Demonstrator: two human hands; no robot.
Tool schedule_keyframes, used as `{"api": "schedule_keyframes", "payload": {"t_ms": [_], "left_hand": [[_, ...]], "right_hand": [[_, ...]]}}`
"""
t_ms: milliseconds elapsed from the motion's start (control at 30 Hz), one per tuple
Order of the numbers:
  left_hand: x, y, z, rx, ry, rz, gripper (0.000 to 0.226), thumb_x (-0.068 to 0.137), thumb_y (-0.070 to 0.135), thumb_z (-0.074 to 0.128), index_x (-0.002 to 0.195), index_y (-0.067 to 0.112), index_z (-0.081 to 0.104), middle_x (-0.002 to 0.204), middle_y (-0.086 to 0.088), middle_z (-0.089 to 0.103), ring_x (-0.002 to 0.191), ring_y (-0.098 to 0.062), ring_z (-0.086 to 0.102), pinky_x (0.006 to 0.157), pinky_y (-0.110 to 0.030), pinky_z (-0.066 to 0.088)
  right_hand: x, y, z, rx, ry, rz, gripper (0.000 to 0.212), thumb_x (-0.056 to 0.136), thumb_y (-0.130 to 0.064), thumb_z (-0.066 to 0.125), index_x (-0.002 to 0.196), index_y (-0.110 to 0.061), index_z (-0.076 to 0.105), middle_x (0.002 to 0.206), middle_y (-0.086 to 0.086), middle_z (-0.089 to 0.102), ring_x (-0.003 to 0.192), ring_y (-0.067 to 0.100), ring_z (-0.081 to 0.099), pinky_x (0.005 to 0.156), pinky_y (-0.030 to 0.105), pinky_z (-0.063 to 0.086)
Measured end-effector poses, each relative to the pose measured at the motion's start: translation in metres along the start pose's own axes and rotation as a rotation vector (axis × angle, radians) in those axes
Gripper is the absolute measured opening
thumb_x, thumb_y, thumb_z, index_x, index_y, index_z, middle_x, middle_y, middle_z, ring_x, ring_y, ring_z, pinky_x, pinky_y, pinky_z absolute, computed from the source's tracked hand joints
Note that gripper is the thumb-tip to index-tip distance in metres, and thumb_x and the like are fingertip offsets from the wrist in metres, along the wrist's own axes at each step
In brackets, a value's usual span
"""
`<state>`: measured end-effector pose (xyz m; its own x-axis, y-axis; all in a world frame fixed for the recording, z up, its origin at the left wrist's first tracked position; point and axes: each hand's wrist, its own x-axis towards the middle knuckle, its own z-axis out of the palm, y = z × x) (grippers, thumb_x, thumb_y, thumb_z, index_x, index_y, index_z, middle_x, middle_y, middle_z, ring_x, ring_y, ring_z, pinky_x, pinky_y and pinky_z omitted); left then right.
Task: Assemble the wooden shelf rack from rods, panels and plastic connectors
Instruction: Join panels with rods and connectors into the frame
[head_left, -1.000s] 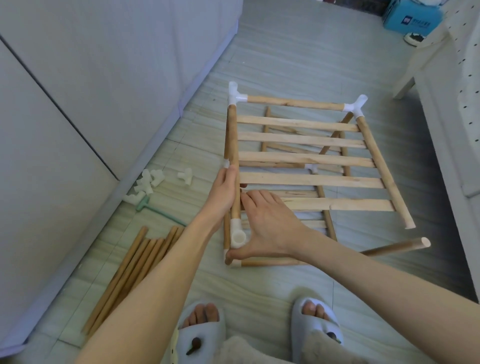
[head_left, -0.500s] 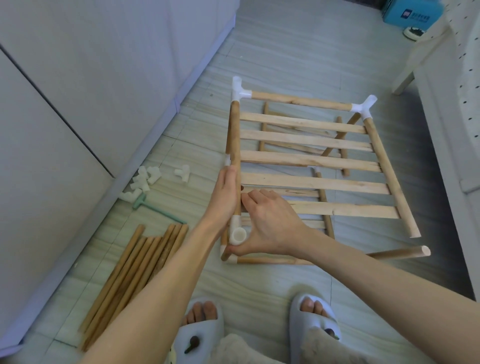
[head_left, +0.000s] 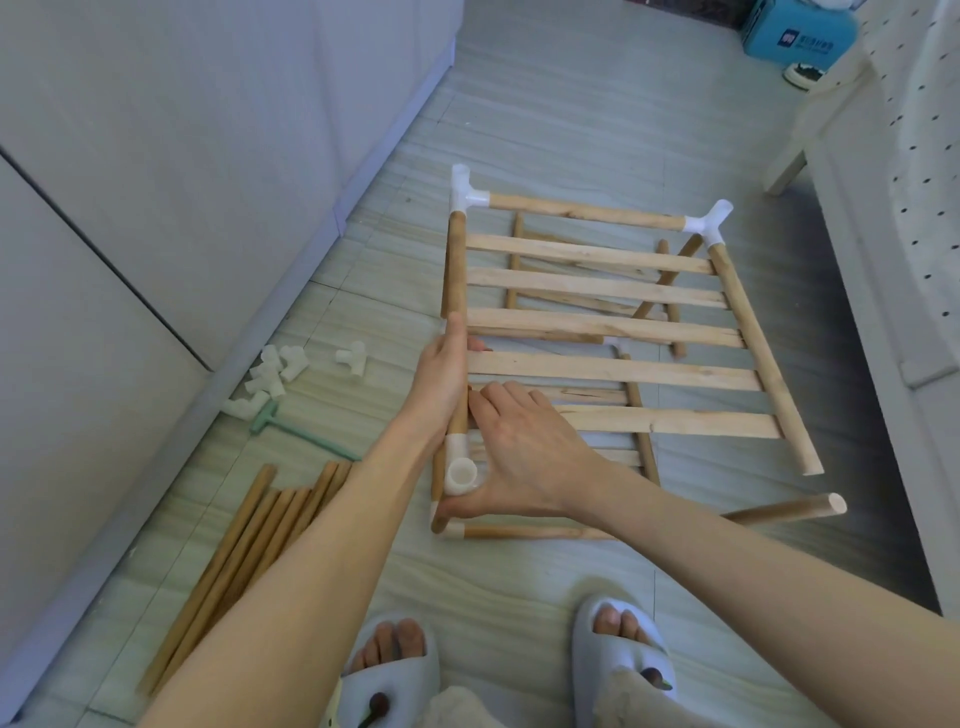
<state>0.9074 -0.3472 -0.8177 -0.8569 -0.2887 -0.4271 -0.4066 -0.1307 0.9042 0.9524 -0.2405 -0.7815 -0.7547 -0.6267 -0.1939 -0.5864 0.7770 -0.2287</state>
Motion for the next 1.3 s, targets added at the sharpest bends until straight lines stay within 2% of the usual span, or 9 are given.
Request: {"api": "schedule_keyframes", "payload": {"t_ms": [267,667,767,833,900,1000,1067,1167,1300], "left_hand": [[-0.005,-0.014,-0.002,0.035,0.013,0.072,0.046,0.099,0.050,0.026,0.077,0.024,0.057,0.097,-0.007,0.058,0.099,-0.026,0.055,0.097,-0.049,0.044],[-0.003,-0.007,-0.002,0.022,0.020,0.117,0.043,0.100,0.043,0.032,0.076,0.022,0.060,0.086,0.001,0.060,0.088,-0.018,0.055,0.090,-0.038,0.046],[-0.005,-0.013,-0.016,0.058,-0.074,0.115,0.044,0.100,0.044,0.031,0.092,0.021,0.067,0.097,-0.002,0.066,0.087,-0.013,0.061,0.077,-0.026,0.049],[-0.001,-0.023,-0.033,0.110,-0.084,0.113,0.043,0.102,0.036,0.029,0.103,0.016,0.067,0.093,0.000,0.067,0.084,-0.010,0.060,0.068,-0.022,0.045],[0.002,-0.041,-0.059,0.219,-0.025,0.099,0.034,0.102,0.025,0.032,0.108,0.013,0.063,0.095,-0.001,0.065,0.083,-0.011,0.056,0.065,-0.021,0.042],[0.001,-0.091,-0.104,0.439,0.073,0.000,0.026,0.098,0.010,0.042,0.115,0.003,0.061,0.110,-0.015,0.063,0.099,-0.023,0.059,0.082,-0.028,0.046],[-0.006,-0.131,-0.133,0.608,0.093,-0.088,0.026,0.093,0.002,0.048,0.115,-0.004,0.060,0.117,-0.020,0.061,0.111,-0.030,0.056,0.091,-0.031,0.042],[-0.016,-0.178,-0.155,0.817,0.062,-0.163,0.023,0.092,0.004,0.053,0.111,-0.006,0.060,0.116,-0.025,0.060,0.114,-0.033,0.053,0.091,-0.034,0.042],[-0.018,-0.201,-0.151,1.109,0.048,-0.157,0.028,0.092,0.017,0.054,0.116,0.001,0.052,0.119,-0.020,0.053,0.105,-0.034,0.055,0.083,-0.037,0.045]], "right_hand": [[-0.002,0.002,0.006,0.026,0.030,-0.026,0.073,0.058,-0.066,0.071,0.103,-0.012,0.053,0.096,-0.001,0.051,0.090,0.018,0.046,0.083,0.025,0.032],[-0.001,0.001,-0.007,0.012,-0.076,-0.020,0.085,0.062,-0.071,0.067,0.120,-0.011,0.048,0.110,0.001,0.050,0.103,0.017,0.045,0.094,0.027,0.033],[-0.003,0.013,-0.028,0.239,-0.281,-0.053,0.083,0.071,-0.053,0.073,0.138,-0.018,0.039,0.135,-0.005,0.043,0.121,0.009,0.039,0.099,0.010,0.026],[0.000,0.024,-0.045,0.404,-0.376,-0.027,0.061,0.084,-0.032,0.066,0.139,-0.023,0.042,0.136,-0.014,0.041,0.119,-0.006,0.035,0.088,-0.006,0.021],[0.007,0.031,-0.055,0.520,-0.187,0.043,0.038,0.091,-0.013,0.053,0.129,-0.020,0.057,0.131,-0.008,0.054,0.120,0.002,0.045,0.089,0.000,0.028],[0.023,0.029,-0.049,0.218,0.246,0.017,0.035,0.095,-0.014,0.047,0.128,-0.014,0.057,0.128,0.005,0.058,0.123,0.024,0.047,0.101,0.025,0.031],[0.034,0.021,-0.036,0.045,0.187,-0.049,0.046,0.097,-0.035,0.042,0.141,-0.023,0.041,0.148,0.002,0.036,0.140,0.022,0.024,0.114,0.040,0.018],[0.044,0.017,-0.011,-0.041,0.030,-0.094,0.055,0.096,-0.050,0.031,0.147,-0.031,0.024,0.159,-0.002,0.005,0.146,0.018,-0.006,0.118,0.044,-0.001],[0.046,0.019,0.003,0.024,0.079,-0.124,0.050,0.098,-0.045,0.030,0.146,-0.030,0.030,0.159,-0.002,0.001,0.145,0.020,-0.010,0.117,0.044,-0.002]]}}
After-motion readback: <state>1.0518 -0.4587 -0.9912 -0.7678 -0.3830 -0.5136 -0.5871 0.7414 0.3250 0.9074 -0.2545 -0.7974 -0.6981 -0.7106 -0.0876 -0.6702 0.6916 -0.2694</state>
